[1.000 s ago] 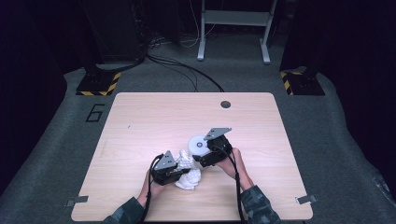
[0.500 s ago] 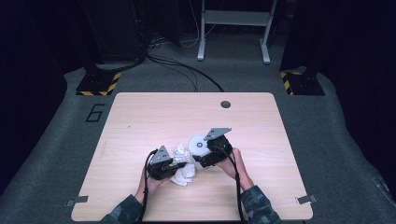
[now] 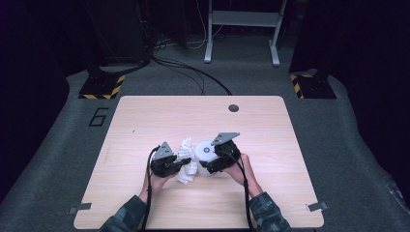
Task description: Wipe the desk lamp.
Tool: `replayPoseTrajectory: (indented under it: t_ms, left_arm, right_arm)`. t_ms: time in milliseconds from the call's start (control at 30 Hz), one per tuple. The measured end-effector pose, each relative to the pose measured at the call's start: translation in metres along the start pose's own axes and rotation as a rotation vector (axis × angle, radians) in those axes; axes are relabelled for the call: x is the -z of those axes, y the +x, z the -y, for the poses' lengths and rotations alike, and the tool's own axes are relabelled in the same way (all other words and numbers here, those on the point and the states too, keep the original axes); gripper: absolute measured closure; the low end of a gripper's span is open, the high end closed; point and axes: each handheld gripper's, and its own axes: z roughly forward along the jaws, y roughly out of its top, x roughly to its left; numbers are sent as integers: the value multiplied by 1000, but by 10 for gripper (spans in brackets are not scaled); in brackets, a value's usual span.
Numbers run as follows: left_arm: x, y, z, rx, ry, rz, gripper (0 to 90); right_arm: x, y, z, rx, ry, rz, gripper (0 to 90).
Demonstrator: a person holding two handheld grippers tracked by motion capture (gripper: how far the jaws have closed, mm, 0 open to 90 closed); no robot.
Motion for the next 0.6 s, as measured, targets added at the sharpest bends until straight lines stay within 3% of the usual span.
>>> replayPoseTrajectory:
  t_ms: [200, 300, 433, 500, 600]
  left_arm:
    - [-3, 9, -14, -11, -25, -7, 783]
    - [-7, 14, -19, 3, -36, 0, 784]
    - [-13, 17, -21, -4, -29, -11, 786]
    - [-16, 17, -20, 23, -23, -13, 787]
    - [-21, 20, -19, 22, 1, -1, 788]
  right_arm:
    - [0, 0, 0, 2, 2, 0, 87]
    - [0, 0, 0, 8, 3, 2, 87]
    - [0, -1, 0, 10, 0, 0, 87]
    - [0, 0, 0, 2, -2, 5, 87]
    - [-1, 1, 1, 0, -8, 9, 87]
